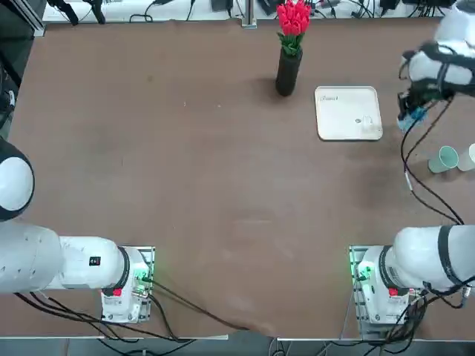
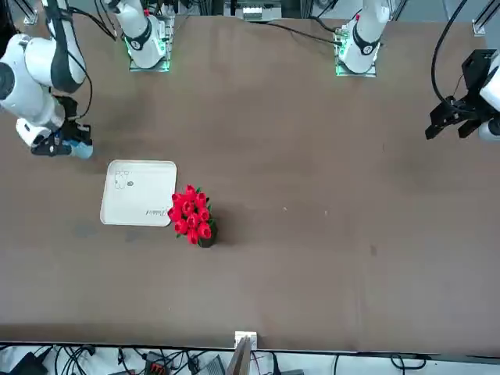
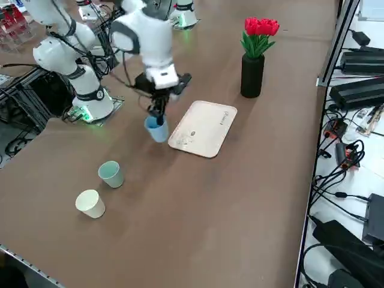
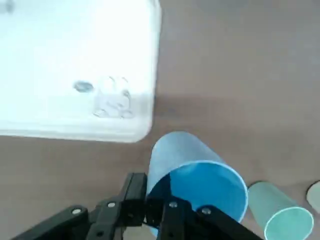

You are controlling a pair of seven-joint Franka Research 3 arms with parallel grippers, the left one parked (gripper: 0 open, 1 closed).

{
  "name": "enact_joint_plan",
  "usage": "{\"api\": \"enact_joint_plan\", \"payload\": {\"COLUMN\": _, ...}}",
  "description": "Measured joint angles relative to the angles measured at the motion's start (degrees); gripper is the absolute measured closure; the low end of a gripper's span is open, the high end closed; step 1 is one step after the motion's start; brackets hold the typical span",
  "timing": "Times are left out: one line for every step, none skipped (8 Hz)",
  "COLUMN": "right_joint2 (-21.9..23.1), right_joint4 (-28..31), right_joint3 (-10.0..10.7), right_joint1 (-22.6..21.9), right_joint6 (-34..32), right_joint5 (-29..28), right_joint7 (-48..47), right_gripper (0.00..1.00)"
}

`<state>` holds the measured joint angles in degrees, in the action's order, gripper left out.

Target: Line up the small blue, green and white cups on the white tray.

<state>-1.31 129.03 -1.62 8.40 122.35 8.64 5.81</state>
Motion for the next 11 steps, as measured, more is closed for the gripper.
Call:
{"api": "enact_joint_plan", "payload": {"right_joint2": -3.98, "right_joint4": -5.97, "right_joint3": -0.17, "right_joint1": -3.72, "right_joint6": -3.05, "right_joint5": -0.03, "right_joint7": -3.59, "right_gripper": 0.96}}
{"api": "enact_joint_plan", "payload": {"right_joint2": -8.51, "right_joint4": -11.94, "right_joint3": -0.24, "right_joint1": -6.99, "right_joint6": -4.64, "right_joint5": -0.14, "right_joint7": -7.35, "right_gripper": 0.96}}
{"api": "enact_joint_plan", "payload": {"right_joint2": -12.78, "right_joint4": -17.53, "right_joint3": -0.28, "right_joint1": -9.95, "right_joint6": -5.25, "right_joint5": -0.79, "right_joint7": -11.36, "right_gripper": 0.96}}
{"api": "enact_joint_plan", "payload": {"right_joint2": -16.79, "right_joint4": -22.54, "right_joint3": -0.31, "right_joint1": -12.98, "right_joint6": -5.66, "right_joint5": -1.68, "right_joint7": -15.39, "right_gripper": 0.96}}
{"api": "enact_joint_plan", "payload": {"right_joint2": -20.33, "right_joint4": -26.5, "right_joint3": -0.34, "right_joint1": -15.86, "right_joint6": -6.0, "right_joint5": -2.14, "right_joint7": -19.1, "right_gripper": 0.96}}
{"api": "enact_joint_plan", "payload": {"right_joint2": -22.98, "right_joint4": -28.82, "right_joint3": -0.34, "right_joint1": -18.28, "right_joint6": -6.12, "right_joint5": -3.03, "right_joint7": -22.16, "right_gripper": 0.96}}
{"api": "enact_joint_plan", "payload": {"right_joint2": -24.72, "right_joint4": -29.76, "right_joint3": -0.34, "right_joint1": -20.33, "right_joint6": -6.13, "right_joint5": -4.46, "right_joint7": -23.82, "right_gripper": 0.96}}
{"api": "enact_joint_plan", "payload": {"right_joint2": -25.89, "right_joint4": -29.92, "right_joint3": -0.33, "right_joint1": -22.05, "right_joint6": -6.13, "right_joint5": -5.44, "right_joint7": -24.53, "right_gripper": 0.96}}
{"api": "enact_joint_plan", "payload": {"right_joint2": -26.74, "right_joint4": -29.83, "right_joint3": -0.33, "right_joint1": -23.1, "right_joint6": -6.13, "right_joint5": -5.82, "right_joint7": -25.13, "right_gripper": 0.96}}
{"api": "enact_joint_plan", "payload": {"right_joint2": -27.15, "right_joint4": -29.5, "right_joint3": -0.32, "right_joint1": -23.44, "right_joint6": -6.1, "right_joint5": -6.03, "right_joint7": -25.26, "right_gripper": 0.96}}
{"api": "enact_joint_plan", "payload": {"right_joint2": -27.17, "right_joint4": -28.79, "right_joint3": -0.27, "right_joint1": -23.44, "right_joint6": -5.26, "right_joint5": -6.63, "right_joint7": -25.26, "right_gripper": 0.96}}
